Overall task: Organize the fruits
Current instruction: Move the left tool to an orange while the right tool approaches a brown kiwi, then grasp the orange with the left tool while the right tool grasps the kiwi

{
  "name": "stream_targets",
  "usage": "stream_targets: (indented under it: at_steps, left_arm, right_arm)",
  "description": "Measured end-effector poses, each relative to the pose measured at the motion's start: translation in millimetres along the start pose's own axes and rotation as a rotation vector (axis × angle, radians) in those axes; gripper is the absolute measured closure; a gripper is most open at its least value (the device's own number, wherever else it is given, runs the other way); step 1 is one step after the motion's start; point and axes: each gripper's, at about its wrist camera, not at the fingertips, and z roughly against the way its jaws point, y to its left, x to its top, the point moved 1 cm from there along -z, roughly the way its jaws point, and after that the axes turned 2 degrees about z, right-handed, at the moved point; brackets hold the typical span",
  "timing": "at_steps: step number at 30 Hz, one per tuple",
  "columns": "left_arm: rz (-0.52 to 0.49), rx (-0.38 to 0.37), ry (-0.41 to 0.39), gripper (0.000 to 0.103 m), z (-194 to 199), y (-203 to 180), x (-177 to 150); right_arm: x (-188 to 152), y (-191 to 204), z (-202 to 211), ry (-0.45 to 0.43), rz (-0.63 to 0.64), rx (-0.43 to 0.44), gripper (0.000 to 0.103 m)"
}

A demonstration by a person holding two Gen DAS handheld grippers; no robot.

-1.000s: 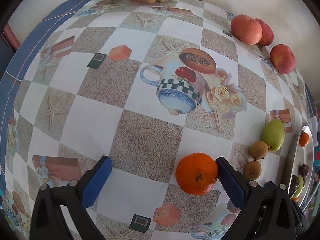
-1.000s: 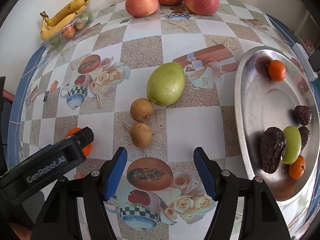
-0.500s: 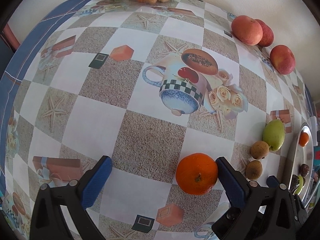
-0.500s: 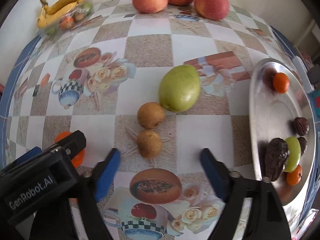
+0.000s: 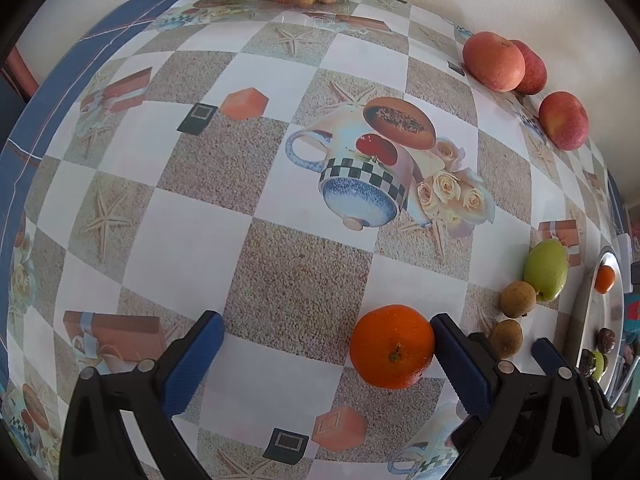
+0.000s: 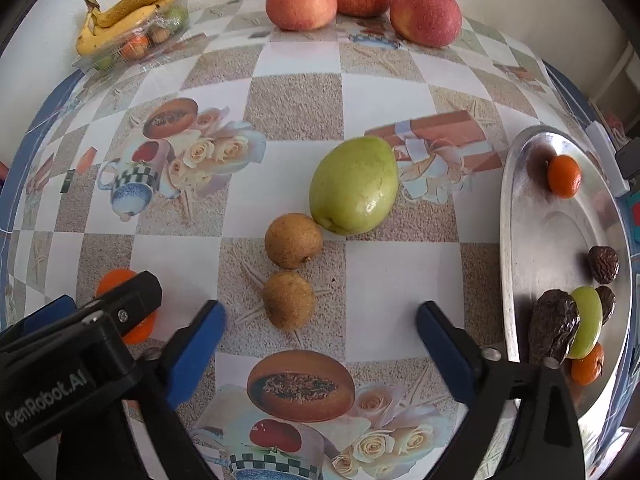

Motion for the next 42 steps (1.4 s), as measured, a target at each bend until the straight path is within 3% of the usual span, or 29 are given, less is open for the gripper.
stream_targets:
  at_steps: [2, 6, 8, 10, 15, 19, 28, 32, 40, 42]
  left_arm:
    - [0.002, -0.001, 0.006, 0.001, 0, 1, 0]
    - [0.007, -0.008, 0.024, 0.003, 1, 1, 0]
    - [0.002, -0.015, 0.029, 0.008, 3, -1, -1]
    - [-0.001, -0.033, 0.036, 0.011, 5, -4, -1]
    - [-0.004, -0.080, 0.052, 0.025, 9, -15, -5]
    - [0.023, -0.150, 0.075, 0.045, 12, -21, -9]
    - [0.025, -0.179, 0.098, 0.048, 11, -29, -12]
    - [0.047, -0.181, 0.102, 0.061, 12, -20, -12]
    - [0.116, -0.213, 0.108, 0.062, 12, -13, -11]
    - [0.132, -0.219, 0.107, 0.062, 14, -11, -11]
  right_arm:
    - [1, 0, 5, -0.015, 0.011, 0.002, 0.029]
    - [1, 1, 8, -0.019, 0.028, 0.011, 0.038]
    - [1, 3, 12, -0.025, 0.033, 0.013, 0.058]
    - [0, 3, 14, -0.023, 0.026, 0.022, 0.063]
    - [1, 5, 12, -0.023, 0.033, 0.022, 0.063]
    - [-1, 6, 14, -0.023, 0.035, 0.023, 0.063]
    - [-4, 5, 13, -0.023, 0.045, 0.019, 0.063]
    - [-5, 4, 14, -0.022, 0.045, 0.021, 0.063]
    - [-5, -4, 14, -0.018, 0.031, 0.017, 0.063]
    - [-5, -7, 14, -0.016, 0.027, 0.018, 0.070]
